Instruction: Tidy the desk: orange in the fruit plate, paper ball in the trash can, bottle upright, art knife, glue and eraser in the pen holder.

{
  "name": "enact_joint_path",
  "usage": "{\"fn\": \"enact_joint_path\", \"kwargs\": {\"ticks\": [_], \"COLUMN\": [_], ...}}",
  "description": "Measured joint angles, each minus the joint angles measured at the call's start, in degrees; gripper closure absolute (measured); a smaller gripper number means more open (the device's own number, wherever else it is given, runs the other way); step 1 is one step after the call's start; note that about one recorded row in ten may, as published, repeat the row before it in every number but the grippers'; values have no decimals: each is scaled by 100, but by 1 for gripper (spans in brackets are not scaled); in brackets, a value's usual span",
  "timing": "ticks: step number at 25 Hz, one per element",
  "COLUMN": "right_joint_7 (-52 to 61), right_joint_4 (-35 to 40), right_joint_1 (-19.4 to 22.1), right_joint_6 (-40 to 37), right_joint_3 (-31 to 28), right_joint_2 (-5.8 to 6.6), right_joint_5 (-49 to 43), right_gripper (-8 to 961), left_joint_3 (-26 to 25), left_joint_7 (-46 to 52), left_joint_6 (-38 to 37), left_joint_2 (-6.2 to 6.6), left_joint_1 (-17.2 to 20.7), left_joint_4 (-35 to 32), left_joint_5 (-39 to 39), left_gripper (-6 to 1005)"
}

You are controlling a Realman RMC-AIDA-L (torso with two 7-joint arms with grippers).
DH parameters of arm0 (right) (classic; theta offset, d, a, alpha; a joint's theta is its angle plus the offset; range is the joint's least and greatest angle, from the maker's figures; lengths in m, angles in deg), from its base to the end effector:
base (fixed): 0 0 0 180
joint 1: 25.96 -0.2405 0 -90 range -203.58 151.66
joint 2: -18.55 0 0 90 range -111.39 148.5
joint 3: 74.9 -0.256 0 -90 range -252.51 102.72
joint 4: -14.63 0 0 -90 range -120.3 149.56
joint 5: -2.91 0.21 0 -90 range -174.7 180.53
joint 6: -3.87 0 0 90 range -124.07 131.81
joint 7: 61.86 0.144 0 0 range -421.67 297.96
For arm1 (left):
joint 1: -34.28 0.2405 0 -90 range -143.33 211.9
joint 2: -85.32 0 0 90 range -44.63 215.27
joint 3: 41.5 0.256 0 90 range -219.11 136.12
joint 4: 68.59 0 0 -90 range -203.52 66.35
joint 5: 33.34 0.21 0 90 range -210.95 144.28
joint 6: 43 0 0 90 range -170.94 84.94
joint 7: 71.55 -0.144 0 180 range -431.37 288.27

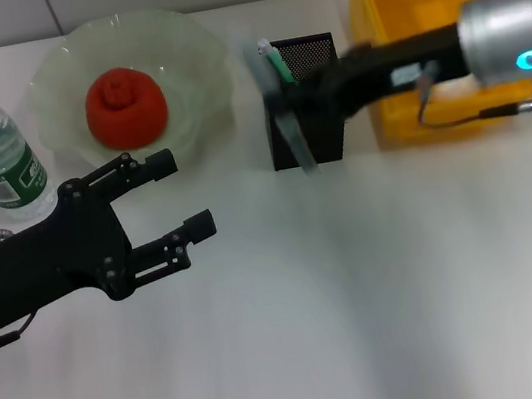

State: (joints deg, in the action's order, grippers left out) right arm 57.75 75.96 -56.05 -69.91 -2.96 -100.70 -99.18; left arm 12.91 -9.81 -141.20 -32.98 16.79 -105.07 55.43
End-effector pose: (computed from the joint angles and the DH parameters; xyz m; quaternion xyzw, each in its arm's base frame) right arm 0.1566 0.3652 -0.0122 -0.9243 0.3013 0.2146 0.0937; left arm -0.2662 0.2690 0.0047 -0.9108 -0.1090 -0.3714 0.1438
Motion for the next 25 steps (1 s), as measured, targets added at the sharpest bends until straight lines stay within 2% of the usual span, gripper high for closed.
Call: {"fn": "enact_joint_path", "kwargs": {"ticks": [5,8,14,20,25], "right_joint_7": [-2355,-3425,-4600,-5662,-6221], "right_joint_4": [-1134,-1806,-2575,-3237,-3635], "right_joint_1": [306,338,254,-2,-210], "right_joint_6": [-344,-561,-395,48,127], "right_joint_3": [-633,-1042,-1505,-1465,-1466], "right_joint_2": [3,4,10,-13,-29], "right_joint_5": [1965,2581,2766,2762,2782], "right_gripper": [820,821,821,820,820], "left_joint_3": [0,0,0,0,0], "left_joint_7": [-2,-3,-4,-5,-5], "left_joint_6": [14,41,46,59,65], "left_joint_2": [0,-1,0,0,0], "left_joint_1": [-1,-6,-7,-42,-46], "left_joint_4": [1,1,1,1,1], "left_joint_5": [2,24,28,36,36], "left_gripper": [211,211,211,211,211]}}
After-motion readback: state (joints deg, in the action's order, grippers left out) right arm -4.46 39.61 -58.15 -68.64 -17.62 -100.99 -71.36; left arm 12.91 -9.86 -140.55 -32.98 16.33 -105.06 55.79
